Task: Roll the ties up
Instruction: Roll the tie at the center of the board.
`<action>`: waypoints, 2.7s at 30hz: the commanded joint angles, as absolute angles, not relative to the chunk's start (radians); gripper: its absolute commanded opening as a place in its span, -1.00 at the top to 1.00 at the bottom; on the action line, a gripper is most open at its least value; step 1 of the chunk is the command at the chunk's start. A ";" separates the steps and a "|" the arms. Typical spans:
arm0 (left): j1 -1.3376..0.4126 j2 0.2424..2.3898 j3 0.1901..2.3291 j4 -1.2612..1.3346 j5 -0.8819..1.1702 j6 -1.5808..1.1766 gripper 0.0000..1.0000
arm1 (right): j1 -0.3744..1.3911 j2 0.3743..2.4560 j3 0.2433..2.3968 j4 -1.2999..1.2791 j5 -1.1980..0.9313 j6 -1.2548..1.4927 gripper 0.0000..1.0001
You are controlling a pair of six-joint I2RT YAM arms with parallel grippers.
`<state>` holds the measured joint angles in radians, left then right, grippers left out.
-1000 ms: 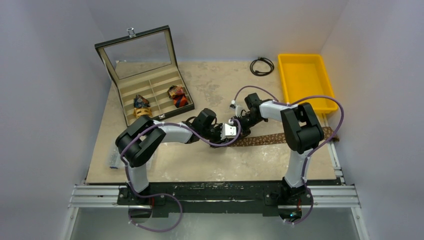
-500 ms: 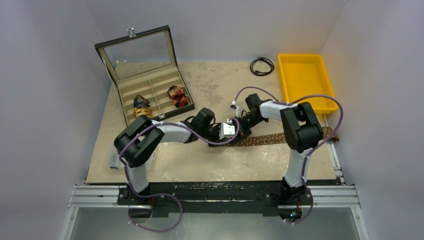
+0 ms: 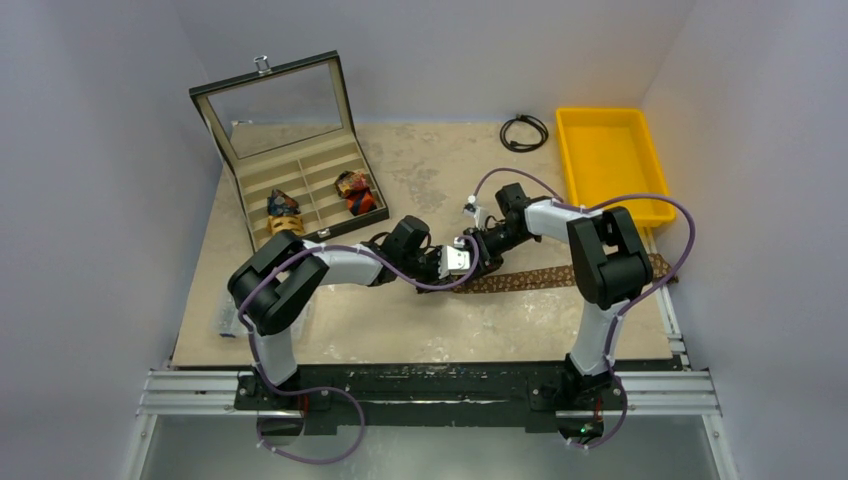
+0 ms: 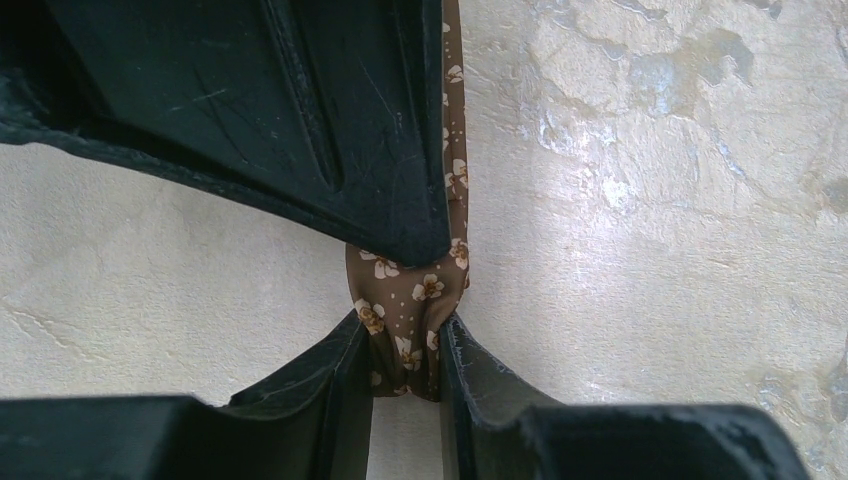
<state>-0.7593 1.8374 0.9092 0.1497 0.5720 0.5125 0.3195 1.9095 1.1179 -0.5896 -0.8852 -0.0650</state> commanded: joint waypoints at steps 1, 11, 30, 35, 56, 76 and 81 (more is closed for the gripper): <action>-0.752 1.850 0.895 0.062 0.546 0.521 0.65 | 0.319 1.867 1.134 -0.580 -0.971 -0.082 0.32; -0.752 1.849 0.896 0.061 0.544 0.502 0.62 | 0.319 1.912 1.133 -0.601 -0.867 -0.131 0.87; -0.684 1.798 0.778 0.409 0.674 0.330 -0.23 | 0.320 1.969 1.119 -0.566 -0.667 -0.134 1.00; -0.710 1.867 0.818 0.495 0.672 0.233 -0.26 | 0.322 1.976 1.104 -0.541 -0.661 -0.128 1.00; -0.759 1.938 0.732 0.693 0.704 0.080 -0.03 | 0.339 1.967 1.082 -0.465 -0.632 -0.074 1.00; -0.733 1.802 0.815 0.226 0.575 0.401 0.60 | 0.374 1.982 1.121 -0.423 -0.768 -0.015 0.75; -0.741 1.843 0.894 0.017 0.493 0.461 0.59 | 0.355 1.944 1.154 -0.514 -0.798 -0.040 0.53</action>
<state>-0.7345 1.8267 0.8398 0.2901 0.5667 0.3450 0.3698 1.9541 1.1175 -0.4675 -0.8303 0.0040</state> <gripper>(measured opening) 0.325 0.204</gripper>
